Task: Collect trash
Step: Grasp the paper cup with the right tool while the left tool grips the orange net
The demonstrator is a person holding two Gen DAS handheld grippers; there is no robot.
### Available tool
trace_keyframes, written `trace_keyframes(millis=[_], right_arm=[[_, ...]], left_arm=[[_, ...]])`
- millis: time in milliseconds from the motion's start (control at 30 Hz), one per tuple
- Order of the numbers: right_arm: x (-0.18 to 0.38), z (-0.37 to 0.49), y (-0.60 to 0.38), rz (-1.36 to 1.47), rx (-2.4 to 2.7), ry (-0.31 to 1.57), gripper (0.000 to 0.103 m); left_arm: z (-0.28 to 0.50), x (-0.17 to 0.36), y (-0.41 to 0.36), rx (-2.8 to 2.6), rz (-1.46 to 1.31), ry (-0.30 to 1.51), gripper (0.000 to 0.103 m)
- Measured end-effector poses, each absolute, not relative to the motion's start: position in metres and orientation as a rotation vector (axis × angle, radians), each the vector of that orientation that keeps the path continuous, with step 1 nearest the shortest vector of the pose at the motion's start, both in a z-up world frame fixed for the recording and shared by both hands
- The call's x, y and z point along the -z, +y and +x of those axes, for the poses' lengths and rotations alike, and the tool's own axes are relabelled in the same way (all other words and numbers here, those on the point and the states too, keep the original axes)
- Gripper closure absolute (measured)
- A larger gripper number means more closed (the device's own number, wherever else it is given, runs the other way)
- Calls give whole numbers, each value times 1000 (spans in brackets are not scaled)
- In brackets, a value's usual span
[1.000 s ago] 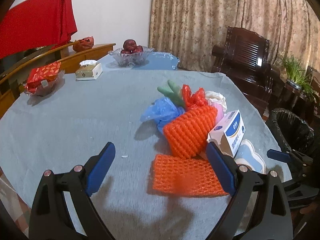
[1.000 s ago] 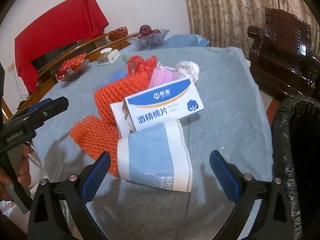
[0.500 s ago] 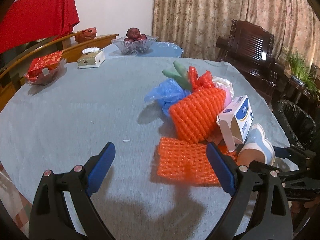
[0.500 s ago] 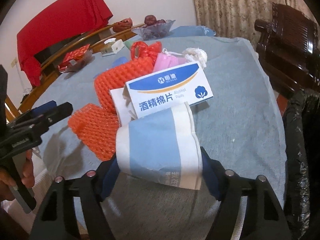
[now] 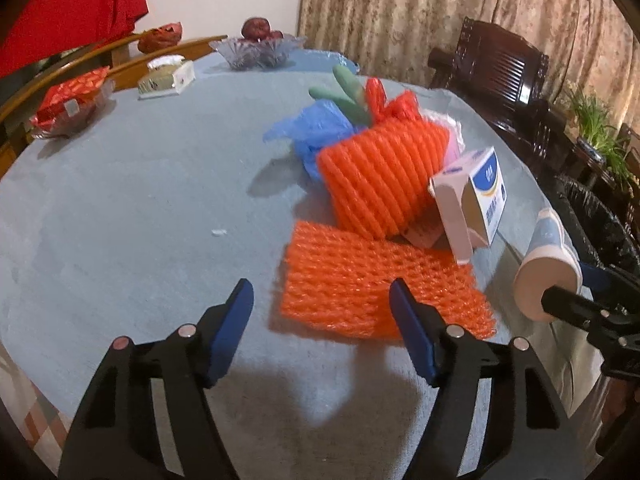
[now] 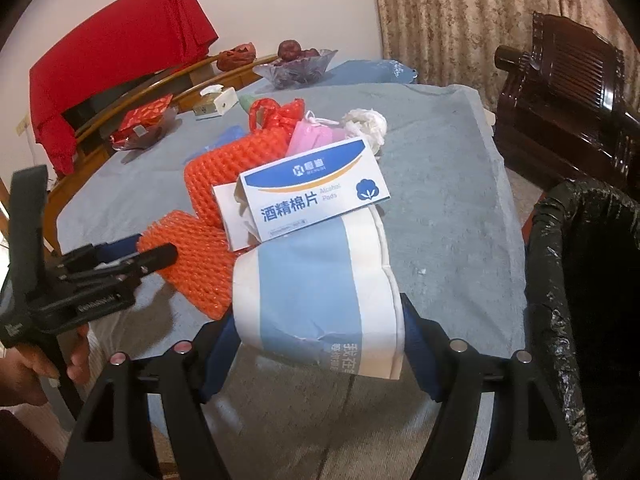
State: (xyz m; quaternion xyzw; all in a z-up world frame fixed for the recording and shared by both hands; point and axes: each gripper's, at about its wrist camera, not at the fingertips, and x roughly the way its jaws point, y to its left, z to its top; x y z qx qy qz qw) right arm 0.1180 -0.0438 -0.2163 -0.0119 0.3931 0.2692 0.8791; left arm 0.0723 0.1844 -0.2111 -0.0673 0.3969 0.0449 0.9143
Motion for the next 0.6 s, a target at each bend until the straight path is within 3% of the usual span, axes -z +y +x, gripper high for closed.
trace_keyframes(millis=[233,333,400,467,600], right_arm=[[215,117,-46,-33,-557,813,30],[214,118,-49,-25,-551,812,30],[212,118,-50,-23,-548,809,30],[211,118,-51,-23,-546,806,30],[207,116,-52,-20,-545,796,30]], left_arm=[[80,222,184,-95,-160,841,35],[82,221,181,-58,-170,846,57],[83,219,173,-29,-141,848,80],[82,217,165,-5,-115,848,91],[80,215,164,9,-137,848,93]])
